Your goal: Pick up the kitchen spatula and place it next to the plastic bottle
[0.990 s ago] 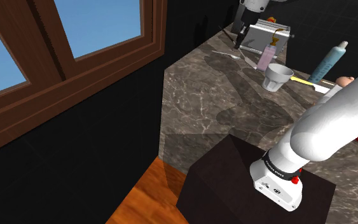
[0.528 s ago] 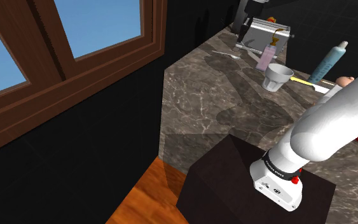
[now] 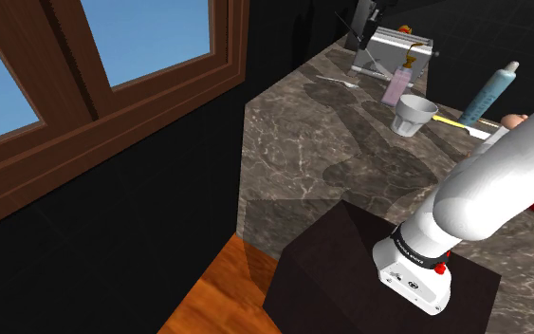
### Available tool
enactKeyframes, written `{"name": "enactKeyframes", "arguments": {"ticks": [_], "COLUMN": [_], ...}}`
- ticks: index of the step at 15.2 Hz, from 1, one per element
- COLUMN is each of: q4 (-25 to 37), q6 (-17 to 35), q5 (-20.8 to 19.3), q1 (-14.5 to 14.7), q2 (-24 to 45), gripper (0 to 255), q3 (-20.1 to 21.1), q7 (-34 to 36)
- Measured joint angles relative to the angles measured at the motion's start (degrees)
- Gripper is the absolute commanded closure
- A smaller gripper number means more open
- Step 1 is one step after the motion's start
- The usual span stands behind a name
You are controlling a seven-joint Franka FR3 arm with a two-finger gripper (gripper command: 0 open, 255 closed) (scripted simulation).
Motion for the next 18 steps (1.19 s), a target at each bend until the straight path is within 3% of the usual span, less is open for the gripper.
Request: {"name": "enactKeyframes", "arguments": {"ticks": [18], "q4": [20.64], "q6": [-15.16], "q5": [2.85], "q1": [-0.46], "q2": [6.19], "gripper": [255], "q3": [-1.31], "q7": [-1.70]}}
